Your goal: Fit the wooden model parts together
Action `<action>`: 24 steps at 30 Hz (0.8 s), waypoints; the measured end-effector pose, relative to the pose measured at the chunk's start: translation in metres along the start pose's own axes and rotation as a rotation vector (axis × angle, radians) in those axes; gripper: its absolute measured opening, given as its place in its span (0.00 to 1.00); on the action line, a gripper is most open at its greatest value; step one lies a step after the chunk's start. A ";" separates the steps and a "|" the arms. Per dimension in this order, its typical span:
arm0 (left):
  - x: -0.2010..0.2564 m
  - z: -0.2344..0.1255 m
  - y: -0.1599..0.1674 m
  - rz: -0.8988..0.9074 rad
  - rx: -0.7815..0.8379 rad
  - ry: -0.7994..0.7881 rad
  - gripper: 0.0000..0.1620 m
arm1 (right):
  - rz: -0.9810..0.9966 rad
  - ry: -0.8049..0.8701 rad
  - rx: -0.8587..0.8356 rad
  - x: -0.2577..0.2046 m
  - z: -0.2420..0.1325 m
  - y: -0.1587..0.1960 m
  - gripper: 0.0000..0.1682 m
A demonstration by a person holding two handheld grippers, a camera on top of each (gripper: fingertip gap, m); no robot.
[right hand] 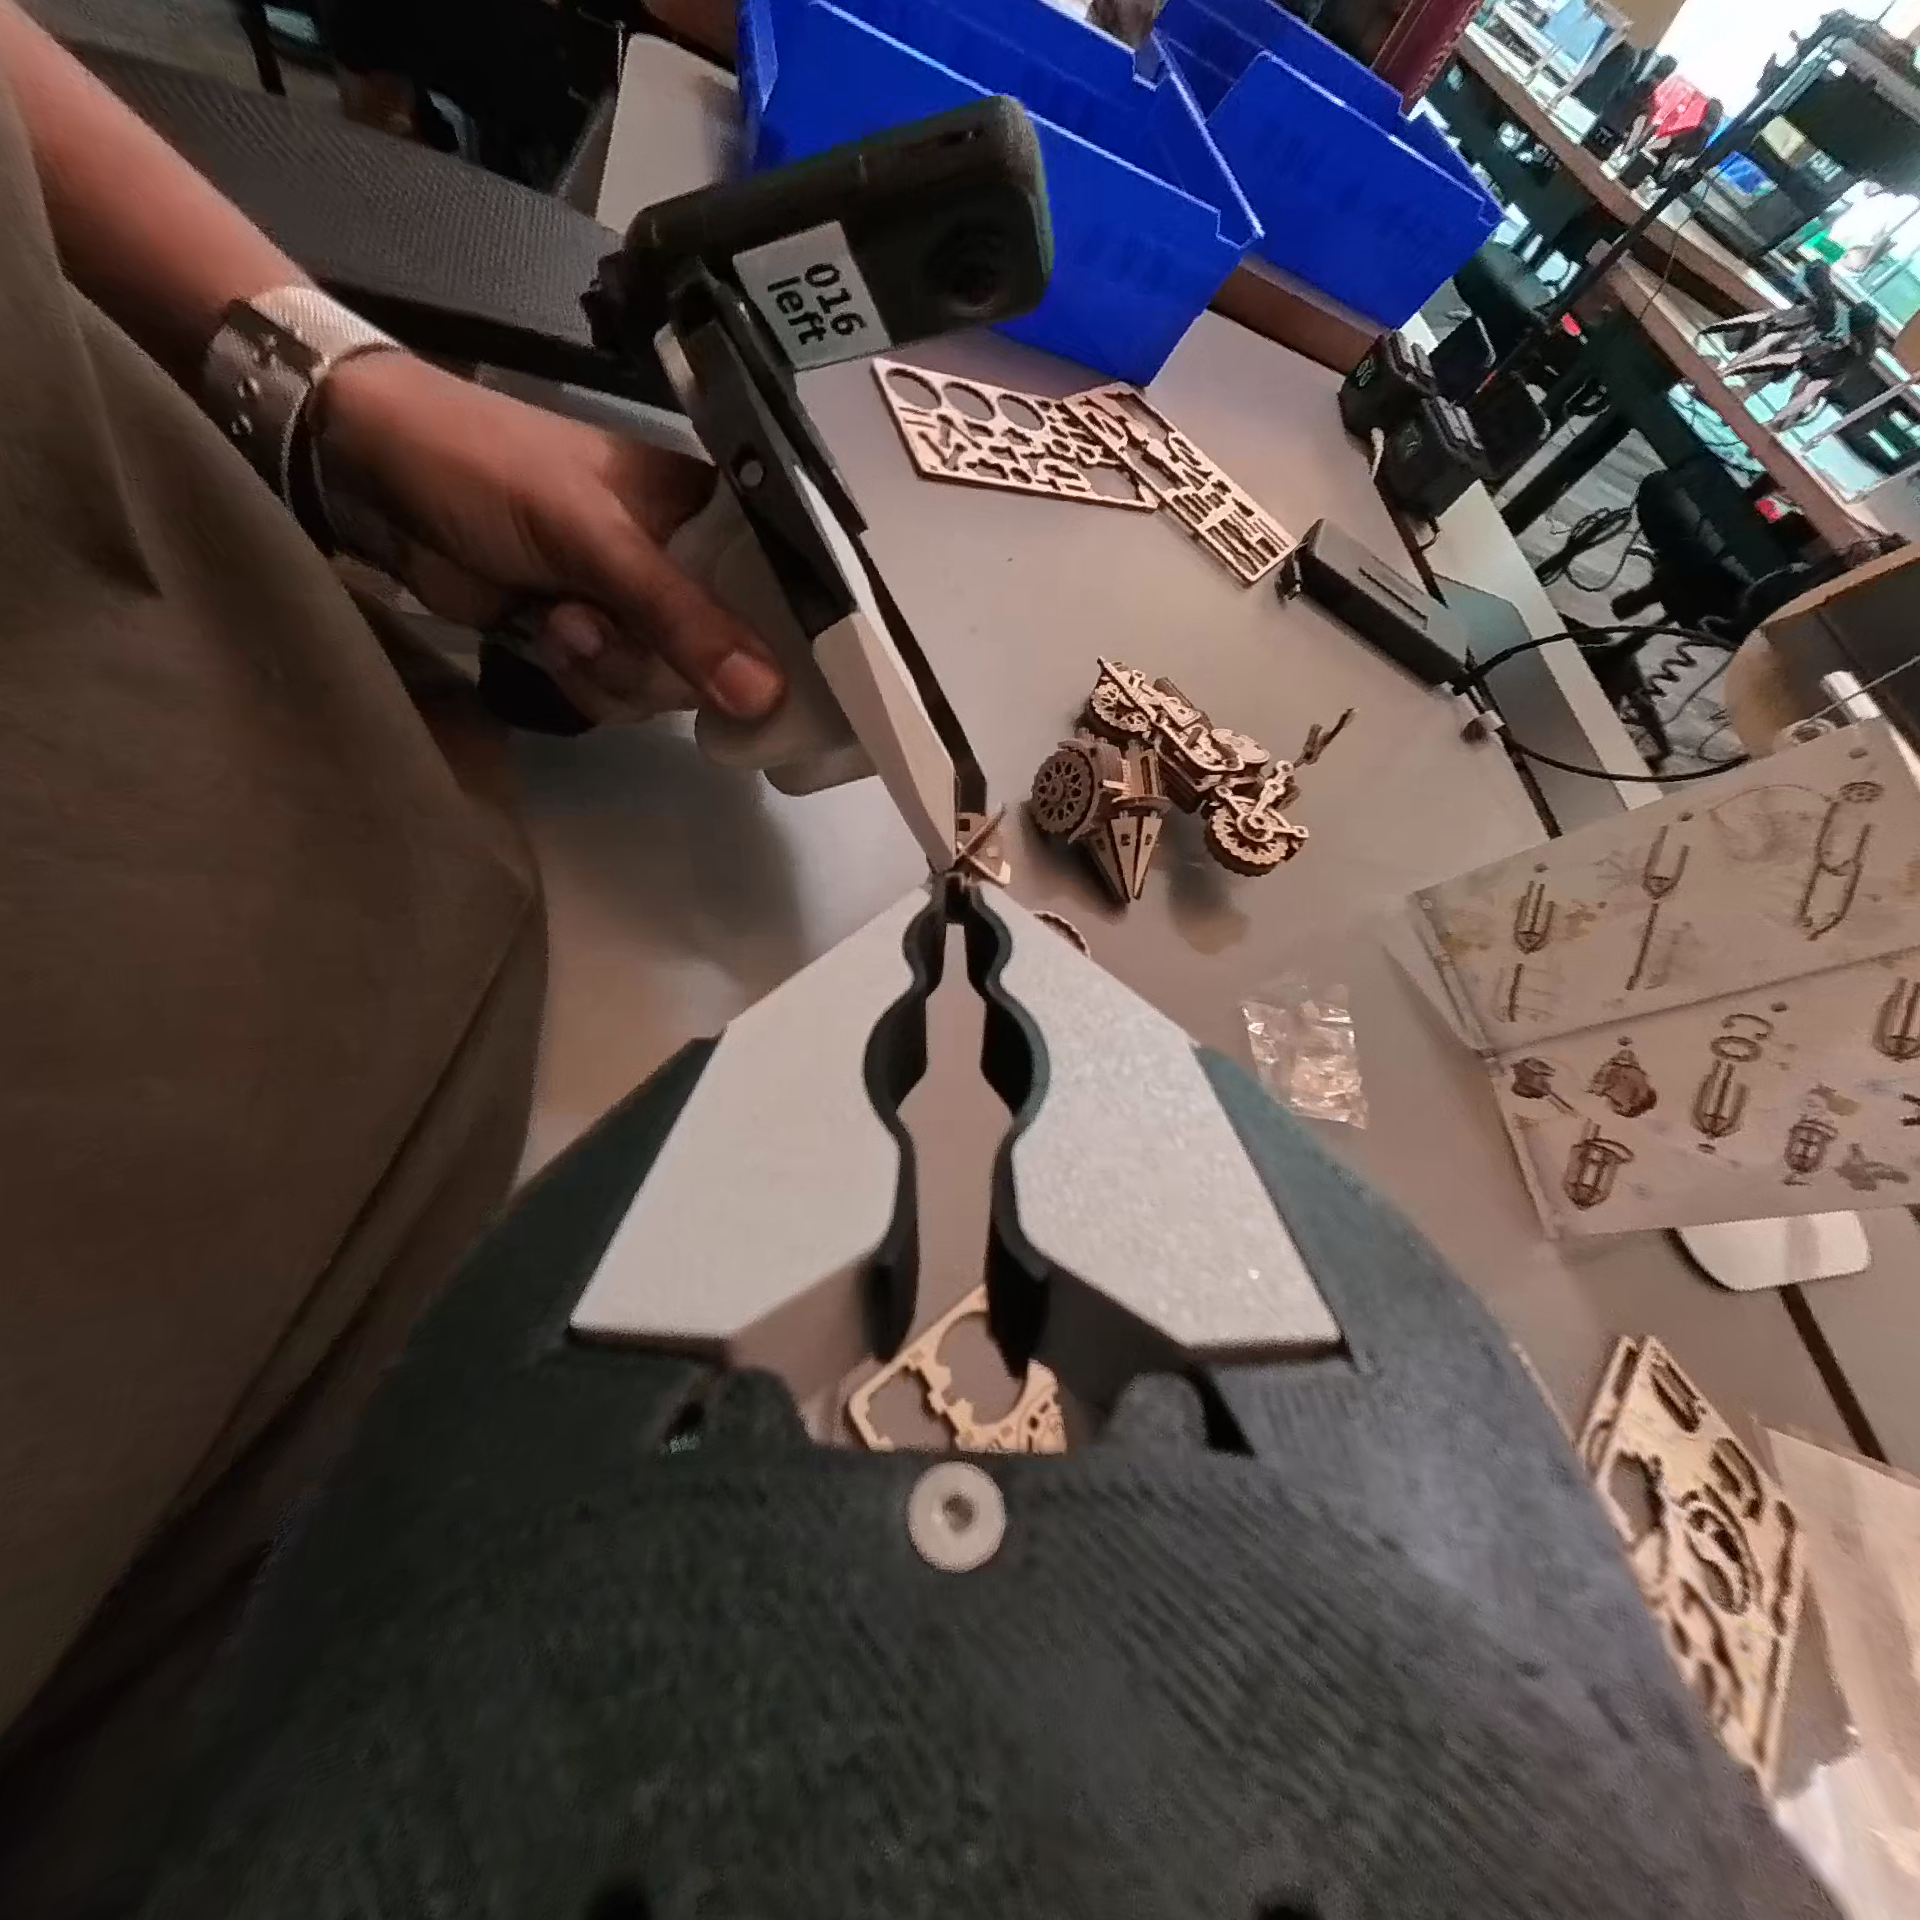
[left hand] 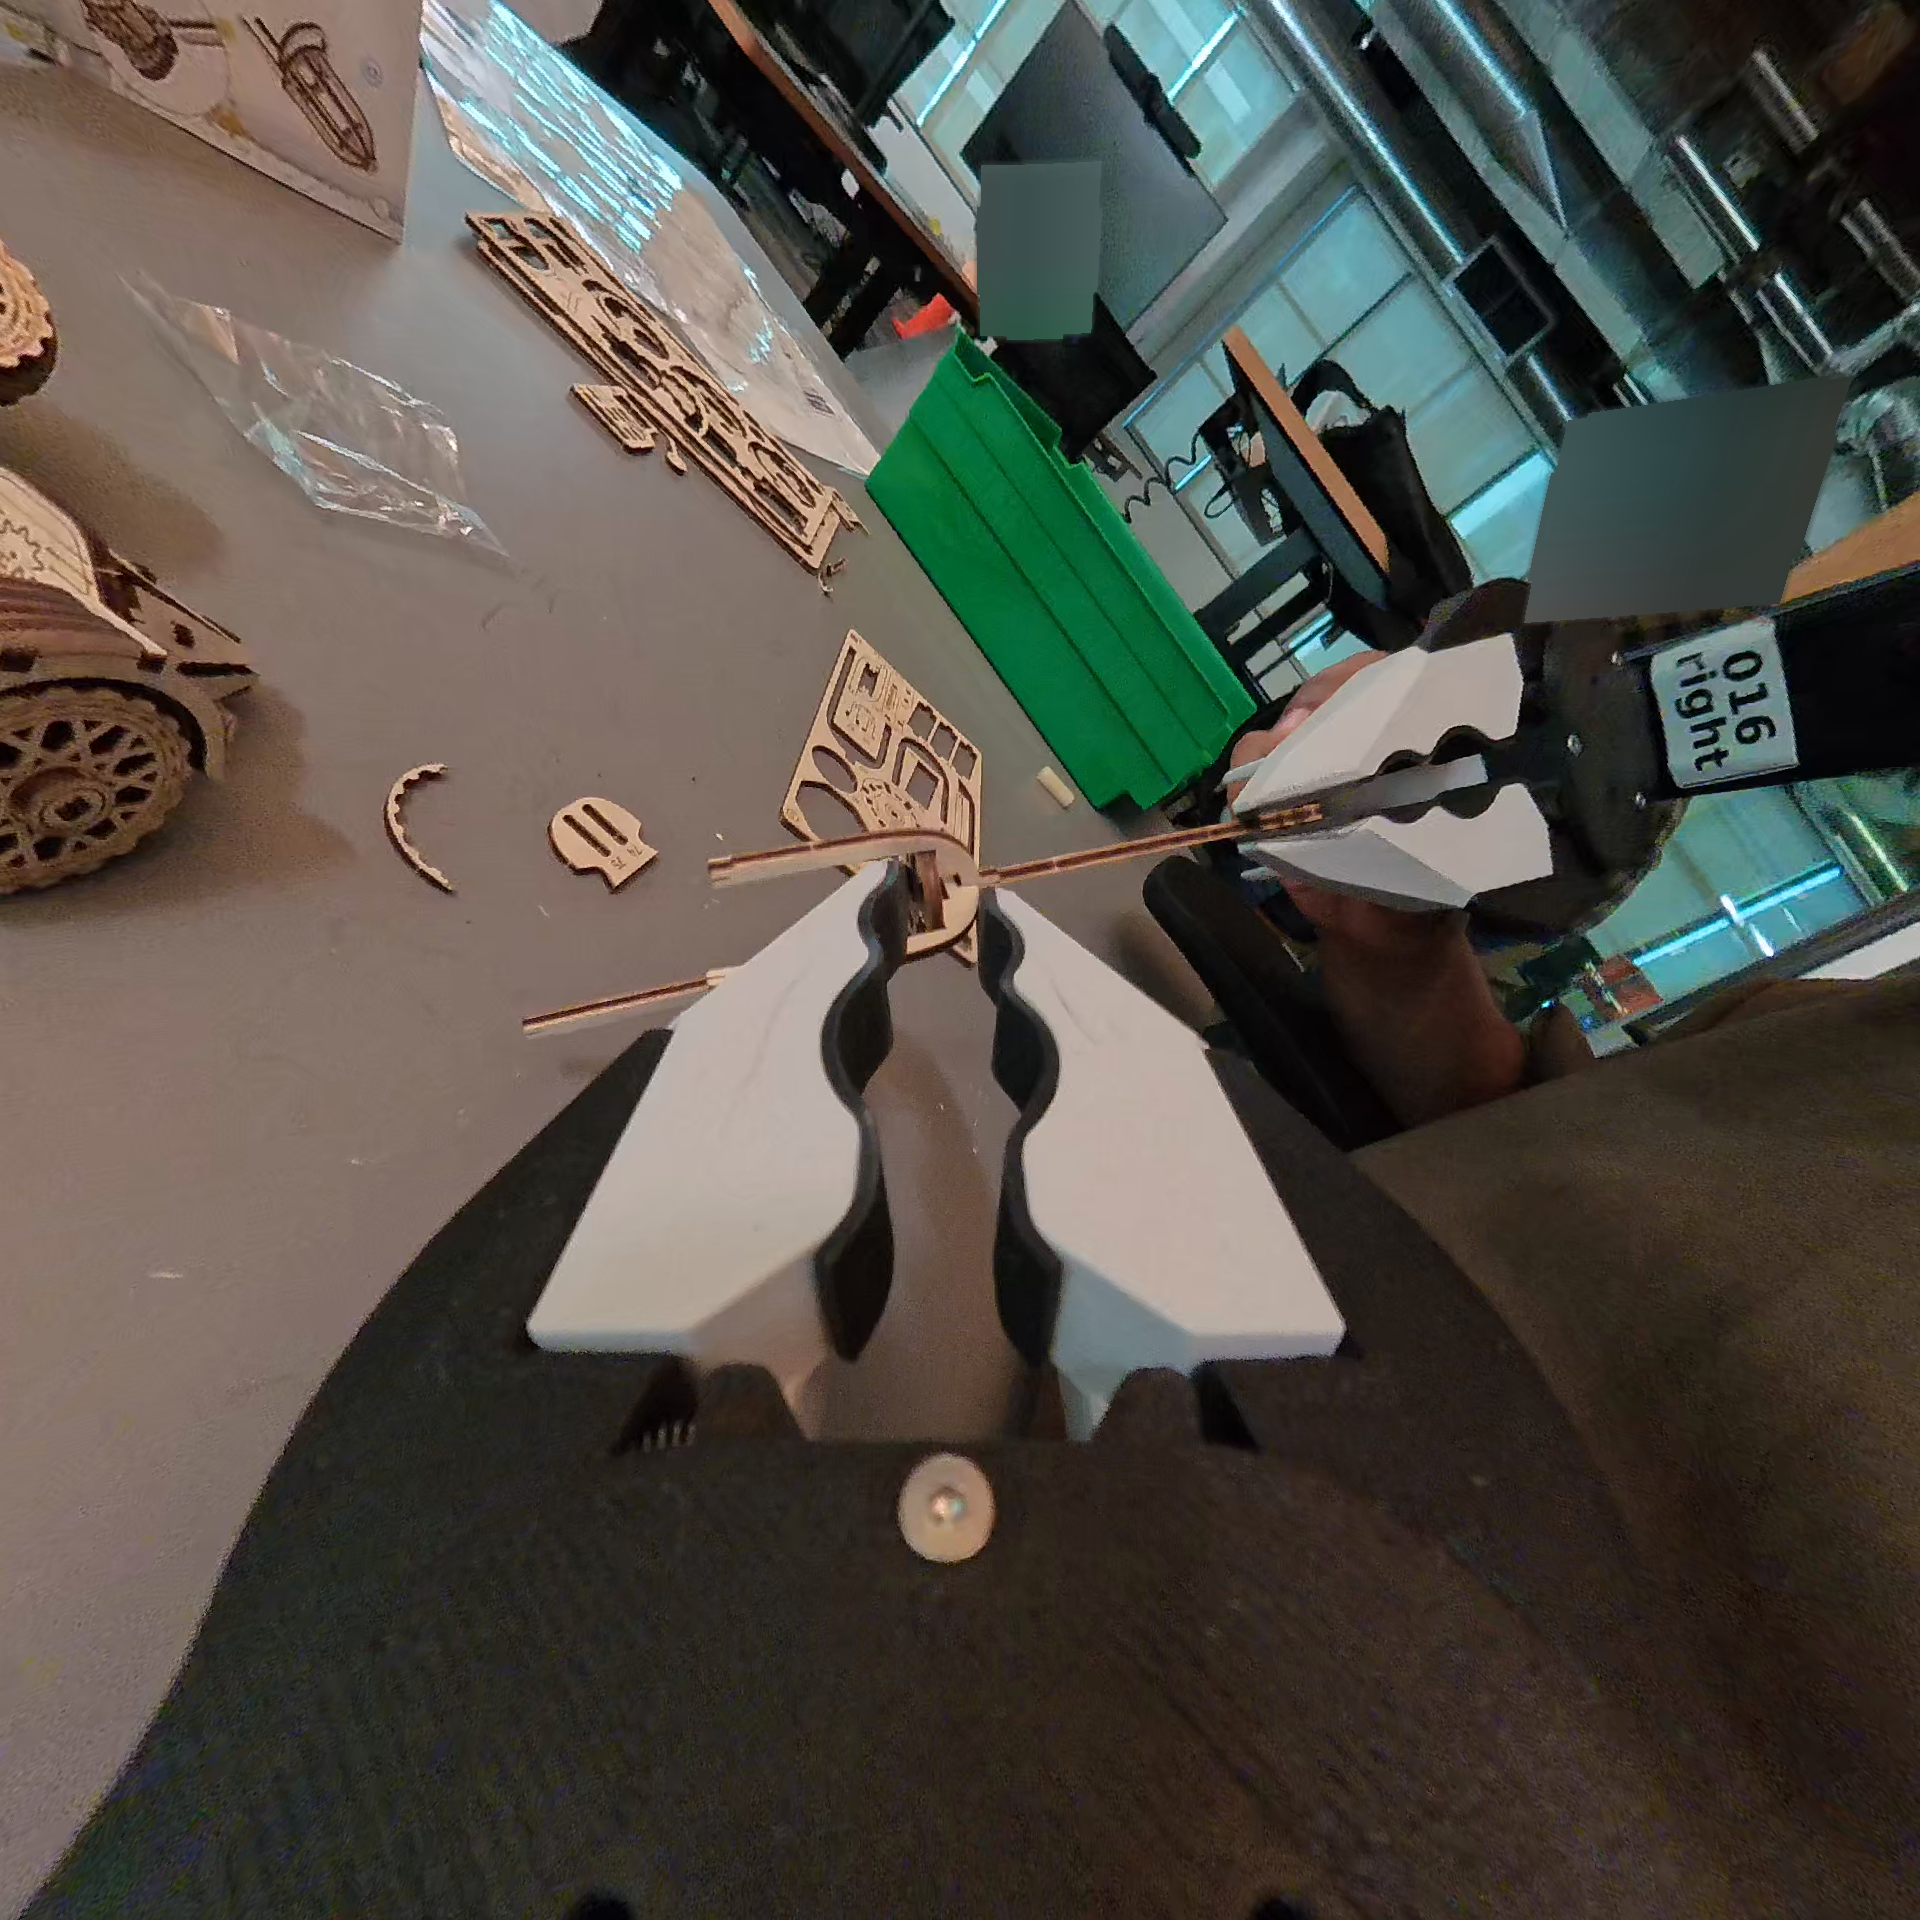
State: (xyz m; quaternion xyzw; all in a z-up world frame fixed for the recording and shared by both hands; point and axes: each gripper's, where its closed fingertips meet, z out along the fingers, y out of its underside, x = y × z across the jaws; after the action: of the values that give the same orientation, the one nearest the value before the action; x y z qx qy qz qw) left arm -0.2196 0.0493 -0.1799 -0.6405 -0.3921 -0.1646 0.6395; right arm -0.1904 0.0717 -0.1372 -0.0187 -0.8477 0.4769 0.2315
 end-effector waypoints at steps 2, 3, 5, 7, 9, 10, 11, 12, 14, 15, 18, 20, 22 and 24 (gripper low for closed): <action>-0.001 -0.001 -0.001 -0.030 0.017 0.009 0.07 | 0.018 0.000 0.008 0.000 0.000 0.001 0.01; -0.001 -0.001 -0.001 -0.055 0.025 0.017 0.07 | 0.026 0.001 0.006 0.000 0.001 0.002 0.01; -0.004 -0.002 0.000 -0.111 0.037 0.037 0.07 | 0.056 -0.004 0.006 -0.001 0.003 0.004 0.01; -0.005 -0.002 0.003 -0.151 0.046 0.047 0.07 | 0.098 -0.009 0.010 -0.001 0.005 0.004 0.01; -0.007 -0.003 0.004 -0.173 0.050 0.049 0.07 | 0.146 -0.020 0.020 0.000 0.006 0.005 0.01; -0.007 -0.003 0.004 -0.178 0.051 0.050 0.07 | 0.163 -0.027 0.025 0.000 0.006 0.005 0.01; -0.007 -0.004 0.004 -0.181 0.051 0.050 0.07 | 0.172 -0.033 0.028 0.000 0.007 0.005 0.01; -0.008 -0.004 0.005 -0.179 0.049 0.047 0.07 | 0.172 -0.039 0.030 0.000 0.007 0.006 0.01; -0.008 -0.003 0.006 -0.173 0.044 0.042 0.07 | 0.163 -0.038 0.032 0.000 0.007 0.006 0.01; -0.008 -0.003 0.007 -0.167 0.040 0.039 0.07 | 0.164 -0.038 0.034 0.000 0.007 0.006 0.01; -0.007 -0.001 0.009 -0.151 0.024 0.031 0.07 | 0.178 -0.044 0.042 0.001 0.007 0.006 0.01; -0.007 -0.001 0.011 -0.150 0.018 0.031 0.07 | 0.188 -0.049 0.046 0.001 0.007 0.006 0.01; -0.007 0.000 0.012 -0.154 0.017 0.034 0.07 | 0.199 -0.051 0.054 0.001 0.007 0.006 0.01; -0.008 0.000 0.013 -0.155 0.012 0.032 0.07 | 0.213 -0.048 0.052 0.002 0.007 0.007 0.01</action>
State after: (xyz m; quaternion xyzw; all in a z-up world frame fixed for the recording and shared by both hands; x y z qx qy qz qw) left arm -0.2155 0.0489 -0.1941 -0.6015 -0.4314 -0.2215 0.6349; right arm -0.1962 0.0699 -0.1455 -0.0913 -0.8336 0.5210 0.1593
